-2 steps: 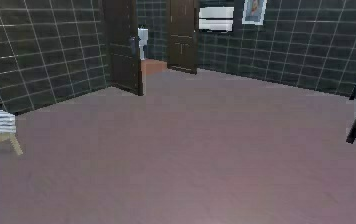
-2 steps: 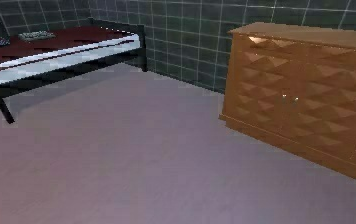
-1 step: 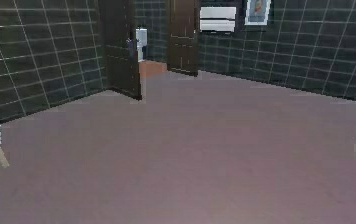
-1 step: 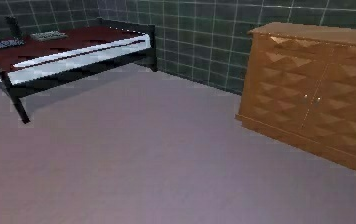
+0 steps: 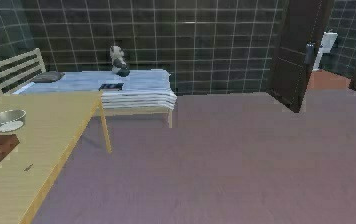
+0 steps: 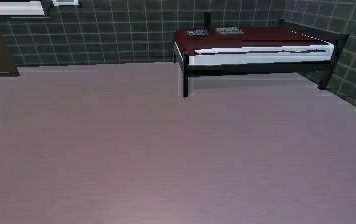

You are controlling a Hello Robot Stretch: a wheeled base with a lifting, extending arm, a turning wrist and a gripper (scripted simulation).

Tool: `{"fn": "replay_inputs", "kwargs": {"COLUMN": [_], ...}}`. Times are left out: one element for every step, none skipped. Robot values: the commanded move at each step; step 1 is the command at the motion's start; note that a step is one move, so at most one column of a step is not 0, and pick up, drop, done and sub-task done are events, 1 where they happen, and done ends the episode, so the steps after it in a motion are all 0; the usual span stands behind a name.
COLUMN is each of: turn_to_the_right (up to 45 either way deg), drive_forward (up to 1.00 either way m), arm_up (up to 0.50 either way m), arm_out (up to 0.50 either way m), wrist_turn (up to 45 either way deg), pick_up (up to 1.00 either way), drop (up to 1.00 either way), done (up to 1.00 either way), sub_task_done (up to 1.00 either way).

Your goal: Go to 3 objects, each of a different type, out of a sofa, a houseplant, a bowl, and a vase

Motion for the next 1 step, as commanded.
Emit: {"fn": "replay_inputs", "kwargs": {"turn_to_the_right": [-3.0], "drive_forward": [0.00], "arm_up": [0.00], "arm_out": [0.00], "wrist_turn": [0.0], "pick_up": [0.00], "drop": [0.00], "done": [0.00], "sub_task_done": [0.00]}}
